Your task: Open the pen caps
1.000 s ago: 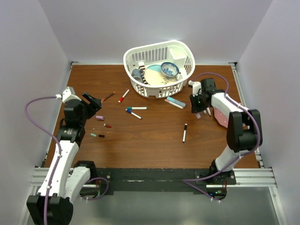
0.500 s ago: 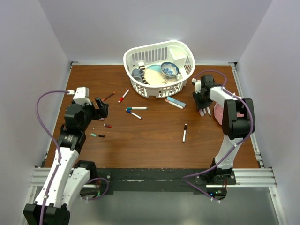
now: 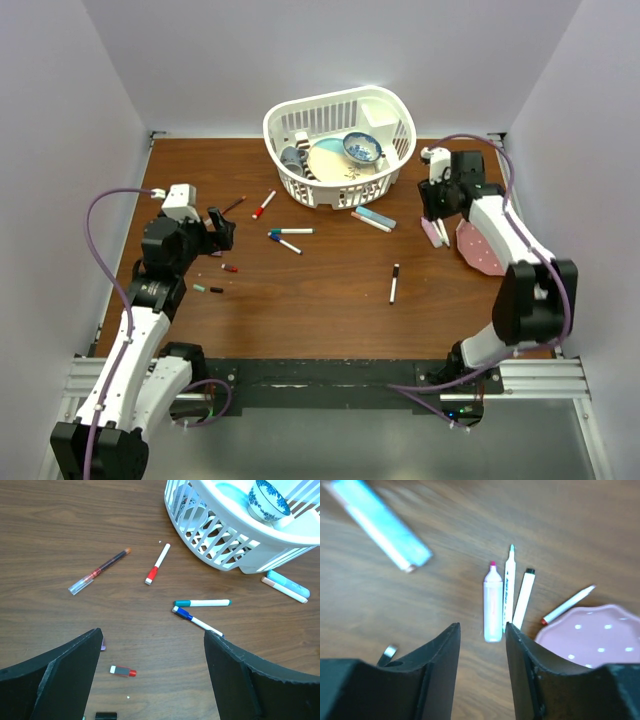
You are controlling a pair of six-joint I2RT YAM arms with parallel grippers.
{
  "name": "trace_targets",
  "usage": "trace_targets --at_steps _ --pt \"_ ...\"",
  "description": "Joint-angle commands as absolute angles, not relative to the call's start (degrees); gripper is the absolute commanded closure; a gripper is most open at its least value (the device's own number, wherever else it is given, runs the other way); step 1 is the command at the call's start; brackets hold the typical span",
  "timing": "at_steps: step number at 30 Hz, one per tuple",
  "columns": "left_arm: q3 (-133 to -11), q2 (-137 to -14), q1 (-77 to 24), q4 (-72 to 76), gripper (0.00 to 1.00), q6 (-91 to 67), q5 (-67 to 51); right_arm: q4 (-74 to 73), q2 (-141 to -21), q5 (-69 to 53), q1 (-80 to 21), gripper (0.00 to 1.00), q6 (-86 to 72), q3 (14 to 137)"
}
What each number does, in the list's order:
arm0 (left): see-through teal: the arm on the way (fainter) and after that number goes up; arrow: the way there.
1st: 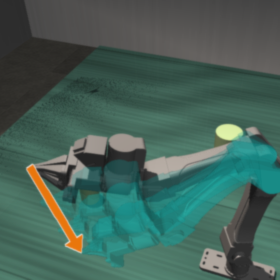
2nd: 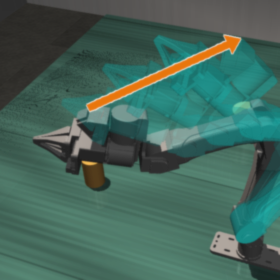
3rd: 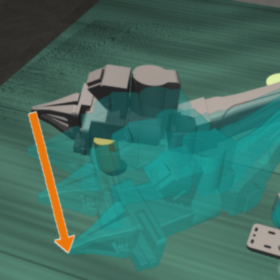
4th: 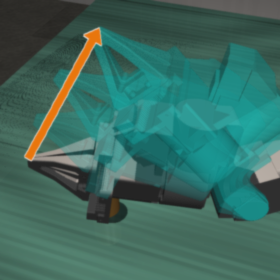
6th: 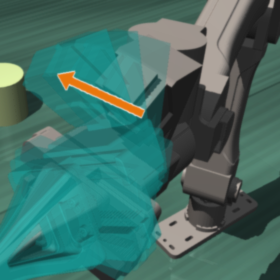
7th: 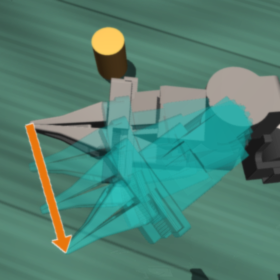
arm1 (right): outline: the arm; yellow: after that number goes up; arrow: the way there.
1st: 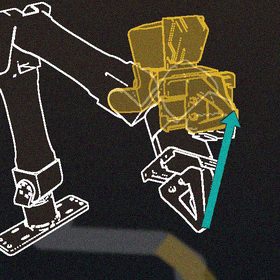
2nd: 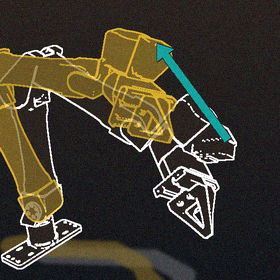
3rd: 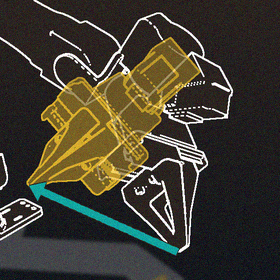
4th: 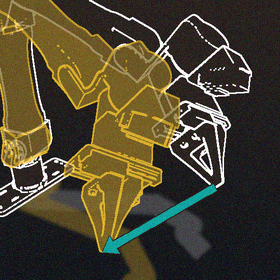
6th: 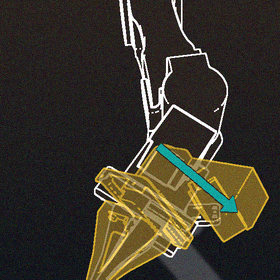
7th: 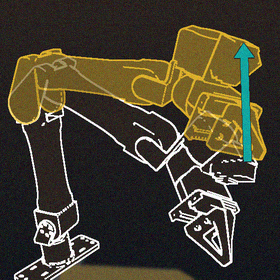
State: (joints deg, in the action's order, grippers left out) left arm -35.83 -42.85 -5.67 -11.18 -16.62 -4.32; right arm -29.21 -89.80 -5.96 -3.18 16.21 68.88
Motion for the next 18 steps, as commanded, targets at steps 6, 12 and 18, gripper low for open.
trace_targets --at_steps 6,12,18 --pt "-36.12 -43.15 -5.45 -7.91 0.12 -14.77 -5.98 -22.16 -64.27 -13.1 -3.08 0.17 21.9 58.45" --pt "-36.04 -42.98 -5.36 -8.0 0.12 -14.68 -6.15 -41.35 -73.89 -33.82 -3.51 0.04 23.99 63.72" --pt "-36.04 -42.89 -5.36 -8.0 0.12 -14.68 -5.98 -40.77 -73.65 -15.24 -16.33 0.13 21.19 57.31"
